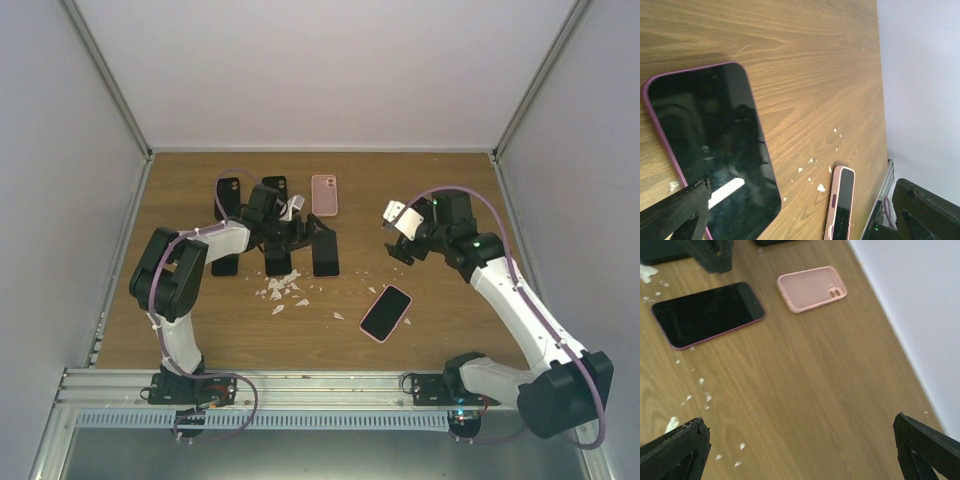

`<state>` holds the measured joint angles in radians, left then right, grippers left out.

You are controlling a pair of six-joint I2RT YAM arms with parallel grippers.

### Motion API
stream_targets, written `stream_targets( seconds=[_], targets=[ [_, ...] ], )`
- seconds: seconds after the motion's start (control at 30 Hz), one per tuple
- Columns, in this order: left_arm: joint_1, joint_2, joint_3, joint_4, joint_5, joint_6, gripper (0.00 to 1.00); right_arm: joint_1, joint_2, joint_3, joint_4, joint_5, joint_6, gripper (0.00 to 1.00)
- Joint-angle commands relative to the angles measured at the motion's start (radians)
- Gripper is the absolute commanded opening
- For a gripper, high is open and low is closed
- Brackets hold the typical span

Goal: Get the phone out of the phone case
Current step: Pick up the phone at the center of the board.

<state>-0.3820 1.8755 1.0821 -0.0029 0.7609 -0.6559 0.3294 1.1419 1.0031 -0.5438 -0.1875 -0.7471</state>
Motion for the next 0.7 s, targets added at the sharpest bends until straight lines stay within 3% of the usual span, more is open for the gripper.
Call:
stream_targets(
  seconds=[0.0, 0.13, 0.33, 0.67],
  targets=[
    [-0.049, -0.088, -0.006, -0.040, -0.065, 0.124, 0.99, -0.056, -0.031, -0.032, -0.126, -0.109, -0.036, 1.00],
    [-0.106, -0.156, -0.039, -0.052, -0.122, 0.180, 0.99, -0.128, -0.043, -0.066, -0.228, -0.208, -0.121, 1.00],
    [-0.118, -0.179, -0.062, -0.042, -0.136, 0.197, 0.99, -0.165, -0.116, -0.188, -0.401, -0.289, -0.446, 1.00],
    [-0.118, -0.173, -0.024, -0.060, -0.146, 0.213, 0.99, -0.150, -0.088, -0.326, -0.386, -0.265, -0.782, 0.99]
  ],
)
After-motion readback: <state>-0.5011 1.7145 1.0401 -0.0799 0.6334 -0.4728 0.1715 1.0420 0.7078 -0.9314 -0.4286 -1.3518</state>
